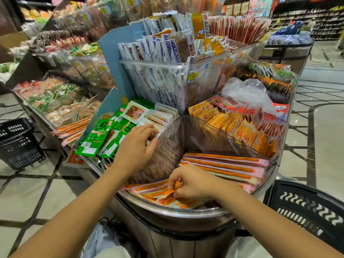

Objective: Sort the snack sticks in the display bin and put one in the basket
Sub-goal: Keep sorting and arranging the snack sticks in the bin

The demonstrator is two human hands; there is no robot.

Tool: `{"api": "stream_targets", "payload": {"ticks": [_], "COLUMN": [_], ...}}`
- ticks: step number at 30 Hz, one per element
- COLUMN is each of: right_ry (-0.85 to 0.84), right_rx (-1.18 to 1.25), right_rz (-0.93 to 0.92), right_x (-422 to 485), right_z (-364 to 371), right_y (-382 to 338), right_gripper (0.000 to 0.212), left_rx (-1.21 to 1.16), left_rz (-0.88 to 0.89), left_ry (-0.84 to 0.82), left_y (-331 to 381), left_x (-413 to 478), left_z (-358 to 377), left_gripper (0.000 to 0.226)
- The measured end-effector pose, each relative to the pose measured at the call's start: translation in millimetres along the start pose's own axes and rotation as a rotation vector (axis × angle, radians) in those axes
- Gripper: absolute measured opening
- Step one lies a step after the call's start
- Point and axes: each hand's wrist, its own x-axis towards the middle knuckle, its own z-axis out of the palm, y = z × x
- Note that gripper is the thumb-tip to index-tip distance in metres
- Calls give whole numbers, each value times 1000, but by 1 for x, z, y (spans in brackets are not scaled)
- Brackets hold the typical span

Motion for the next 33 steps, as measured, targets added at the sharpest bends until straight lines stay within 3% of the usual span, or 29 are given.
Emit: {"api": "stream_targets", "payload": {"ticks": [9, 16, 25, 33], "right_ry": [52, 229, 603, 704], "right_rx": [96, 180, 523, 926], "right_rz": [-18, -47, -71, 22], "right_x": [-5, -9, -18, -37], "right_z": [-2, -6, -36, -70], "right_y": [-6, -12, -10, -1], "right_gripper": [14, 33, 4, 34], "left_rx": [-1, 0, 10, 24], "left_rz": [5, 0, 3, 32], "left_ry": [8, 12, 7, 29], "left_y": [-1, -1, -3, -1], "left_x": [0, 0, 1, 1], "left_z": [1, 1, 2, 2], "left_gripper": [20, 21, 21, 21]}}
